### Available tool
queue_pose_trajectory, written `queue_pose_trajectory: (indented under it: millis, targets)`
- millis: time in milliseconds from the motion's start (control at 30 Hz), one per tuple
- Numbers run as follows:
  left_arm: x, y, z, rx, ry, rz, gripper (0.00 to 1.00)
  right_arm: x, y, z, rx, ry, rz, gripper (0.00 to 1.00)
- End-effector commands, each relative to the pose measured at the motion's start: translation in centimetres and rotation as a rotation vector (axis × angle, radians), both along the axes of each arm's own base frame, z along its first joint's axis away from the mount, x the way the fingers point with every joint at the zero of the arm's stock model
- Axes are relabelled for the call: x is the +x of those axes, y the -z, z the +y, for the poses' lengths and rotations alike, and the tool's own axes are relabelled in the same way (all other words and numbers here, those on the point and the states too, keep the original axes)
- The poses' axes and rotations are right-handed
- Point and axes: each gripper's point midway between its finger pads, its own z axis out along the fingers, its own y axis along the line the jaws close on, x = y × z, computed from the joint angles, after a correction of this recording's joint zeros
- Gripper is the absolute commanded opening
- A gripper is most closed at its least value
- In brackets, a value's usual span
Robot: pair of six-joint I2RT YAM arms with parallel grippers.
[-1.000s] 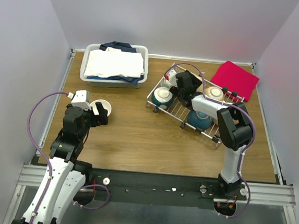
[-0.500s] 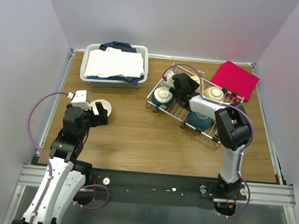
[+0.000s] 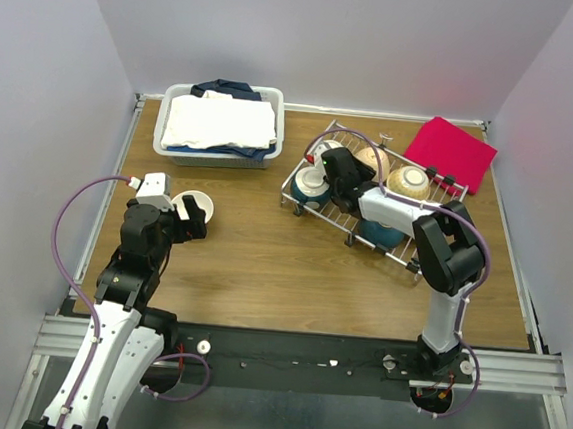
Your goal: Unload the bowls from the dish rack
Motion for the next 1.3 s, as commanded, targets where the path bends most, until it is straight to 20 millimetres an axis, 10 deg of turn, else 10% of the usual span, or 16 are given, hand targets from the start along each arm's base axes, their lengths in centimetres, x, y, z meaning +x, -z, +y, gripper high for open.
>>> queue_pose_trajectory:
  millis: [0, 433, 1267]
  targets:
    - [0.0, -0.6, 0.2, 0.007, -0.009, -0.023, 0.99, -1.4, 0.9, -0.5, -0.035, -0.005, 0.057, 0.66]
    - [0.0, -0.6, 0.0, 0.005, -0.004, -0.017, 0.99, 0.1, -1.5, 1.2, 0.004, -0.071, 0.007, 0.91]
    - [0.2, 0.0, 0.2, 0.004, -0.022, 0.011, 0.99, 1.3, 4.4, 0.9, 0.086, -0.17, 0.099, 0.94]
